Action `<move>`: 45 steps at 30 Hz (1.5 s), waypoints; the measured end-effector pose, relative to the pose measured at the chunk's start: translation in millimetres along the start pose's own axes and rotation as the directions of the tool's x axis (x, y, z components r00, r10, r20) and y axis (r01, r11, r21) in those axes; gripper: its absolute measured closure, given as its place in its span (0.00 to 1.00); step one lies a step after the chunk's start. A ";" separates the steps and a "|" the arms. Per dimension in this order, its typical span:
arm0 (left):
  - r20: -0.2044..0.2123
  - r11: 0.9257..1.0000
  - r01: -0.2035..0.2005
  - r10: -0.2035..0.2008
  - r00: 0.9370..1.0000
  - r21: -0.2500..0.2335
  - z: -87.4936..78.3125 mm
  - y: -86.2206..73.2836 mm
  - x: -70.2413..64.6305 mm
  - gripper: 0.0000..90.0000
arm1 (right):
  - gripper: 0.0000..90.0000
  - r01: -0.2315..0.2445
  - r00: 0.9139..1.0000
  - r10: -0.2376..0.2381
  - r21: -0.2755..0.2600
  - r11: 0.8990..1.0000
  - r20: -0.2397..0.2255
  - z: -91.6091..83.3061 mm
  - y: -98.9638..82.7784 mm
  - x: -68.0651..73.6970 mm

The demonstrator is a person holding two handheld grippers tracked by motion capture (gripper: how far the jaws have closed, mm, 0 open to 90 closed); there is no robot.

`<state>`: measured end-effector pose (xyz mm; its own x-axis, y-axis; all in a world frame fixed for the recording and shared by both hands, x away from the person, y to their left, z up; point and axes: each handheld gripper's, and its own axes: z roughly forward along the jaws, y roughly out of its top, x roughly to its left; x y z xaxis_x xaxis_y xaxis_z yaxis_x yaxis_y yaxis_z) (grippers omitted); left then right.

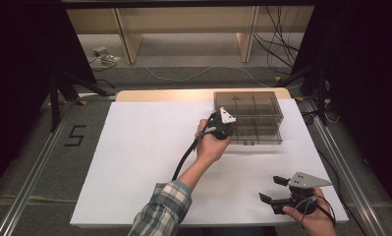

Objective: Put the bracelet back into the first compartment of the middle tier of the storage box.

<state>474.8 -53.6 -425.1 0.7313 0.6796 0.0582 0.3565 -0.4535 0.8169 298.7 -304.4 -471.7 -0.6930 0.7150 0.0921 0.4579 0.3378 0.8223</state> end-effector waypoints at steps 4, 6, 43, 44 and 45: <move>0.006 1.000 -0.008 0.008 1.000 -0.002 2.5 -0.9 0.4 1.00 | 0.19 -0.001 1.000 0.001 0.001 1.000 -0.001 -0.1 0.0 0.1; 0.006 1.000 -0.012 0.012 1.000 -0.001 3.7 -1.1 0.3 1.00 | 0.19 0.000 1.000 0.000 0.000 1.000 -0.001 -0.1 0.0 0.0; 0.015 0.999 -0.030 0.030 0.999 0.035 19.1 -6.6 -3.4 0.99 | 0.19 0.001 1.000 -0.001 0.001 1.000 -0.003 -0.3 -0.1 0.1; 0.015 0.999 -0.030 0.030 0.999 0.036 19.3 -6.7 -3.2 0.98 | 0.19 0.000 1.000 0.000 -0.001 1.000 -0.002 -0.2 -0.2 0.2; 0.015 0.999 -0.029 0.028 0.999 0.038 19.5 -6.9 -3.1 0.98 | 0.19 0.000 1.000 0.000 -0.001 1.000 -0.002 -0.2 -0.2 0.2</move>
<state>481.4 -63.8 -442.1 0.7497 0.6578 0.0728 0.3567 -0.4943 0.7927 298.4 -304.5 -471.7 -0.6943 0.7136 0.0930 0.4573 0.3378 0.8226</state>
